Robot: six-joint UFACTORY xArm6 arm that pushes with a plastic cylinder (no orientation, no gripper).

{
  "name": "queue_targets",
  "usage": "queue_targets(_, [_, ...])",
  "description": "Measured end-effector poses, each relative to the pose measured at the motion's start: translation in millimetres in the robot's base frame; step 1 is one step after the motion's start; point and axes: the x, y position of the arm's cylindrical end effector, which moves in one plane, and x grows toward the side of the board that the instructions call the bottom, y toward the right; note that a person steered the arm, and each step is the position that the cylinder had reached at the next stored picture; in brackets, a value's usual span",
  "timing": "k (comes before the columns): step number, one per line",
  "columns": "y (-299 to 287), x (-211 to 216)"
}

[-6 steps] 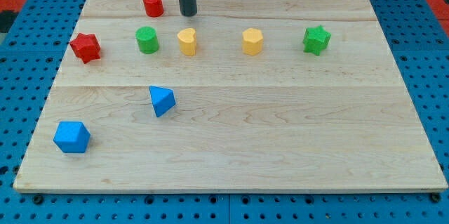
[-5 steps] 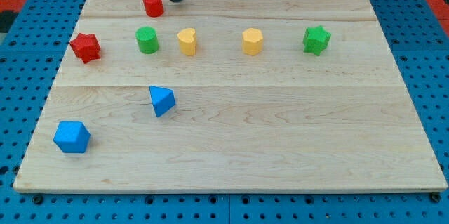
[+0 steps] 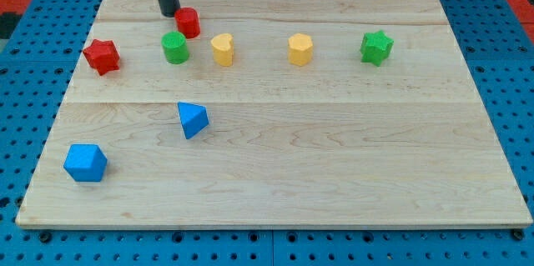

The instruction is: Place the red circle above the red star

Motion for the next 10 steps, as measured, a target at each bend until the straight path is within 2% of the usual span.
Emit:
queue_targets(1, [34,5])
queue_targets(3, [1,40])
queue_targets(4, [43,59])
queue_targets(5, [-7,71])
queue_targets(7, [-67,56])
queue_targets(8, [1,71])
queue_targets(9, [67,64])
queue_targets(10, [58,72])
